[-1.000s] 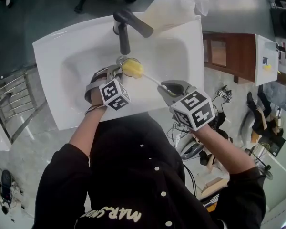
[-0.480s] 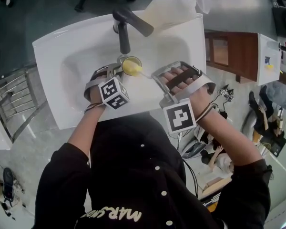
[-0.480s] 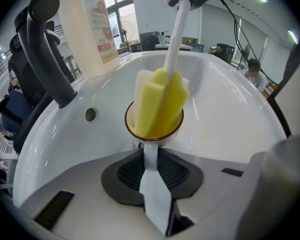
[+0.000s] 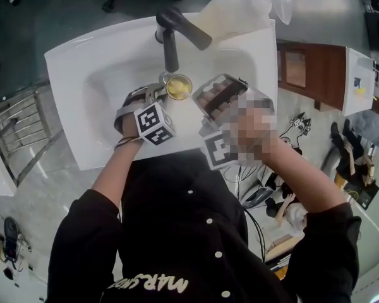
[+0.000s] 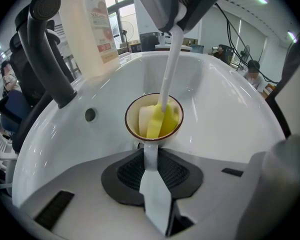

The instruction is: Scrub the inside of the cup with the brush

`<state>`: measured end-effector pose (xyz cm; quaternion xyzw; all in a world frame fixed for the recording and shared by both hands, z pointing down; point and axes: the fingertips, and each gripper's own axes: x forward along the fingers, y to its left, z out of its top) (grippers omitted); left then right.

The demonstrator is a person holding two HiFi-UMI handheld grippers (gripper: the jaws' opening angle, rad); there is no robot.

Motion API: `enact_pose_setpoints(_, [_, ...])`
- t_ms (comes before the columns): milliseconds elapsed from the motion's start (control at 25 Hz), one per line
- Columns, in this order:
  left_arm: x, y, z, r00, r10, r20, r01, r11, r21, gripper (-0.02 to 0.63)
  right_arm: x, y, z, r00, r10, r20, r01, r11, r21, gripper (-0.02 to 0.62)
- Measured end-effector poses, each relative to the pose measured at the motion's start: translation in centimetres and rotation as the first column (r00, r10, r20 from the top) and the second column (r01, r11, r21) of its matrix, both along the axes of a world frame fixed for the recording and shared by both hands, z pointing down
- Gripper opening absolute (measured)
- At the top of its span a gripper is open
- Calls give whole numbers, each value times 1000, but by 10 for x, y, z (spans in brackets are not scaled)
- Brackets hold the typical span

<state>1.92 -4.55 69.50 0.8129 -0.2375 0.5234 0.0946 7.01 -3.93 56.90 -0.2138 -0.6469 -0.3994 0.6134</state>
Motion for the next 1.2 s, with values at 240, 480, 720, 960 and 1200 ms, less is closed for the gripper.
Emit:
enact_pose_setpoints(240, [0, 1, 1, 1000, -9, 0, 9, 1000, 0, 92, 7, -10, 8, 821, 571, 18, -553, 802, -225, 46])
enact_pose_setpoints(480, [-1, 1, 1, 1000, -16, 12, 16, 1000, 4, 92, 23, -12, 16, 272, 950, -155, -845, 158, -511, 48])
enact_pose_setpoints(720, [-1, 1, 0, 999, -22, 32, 22, 1000, 6, 92, 36, -6, 21, -272, 868, -416, -659, -483, -576, 49])
enact_pose_setpoints(960, [-1, -1, 0, 999, -14, 45, 14, 1000, 6, 92, 37, -1, 15, -340, 842, -419, -599, -538, -594, 49])
enact_pose_setpoints(1200, [0, -1, 0, 999, -17, 50, 17, 1000, -12, 92, 39, 3, 0, -239, 917, -318, -665, -394, -635, 48])
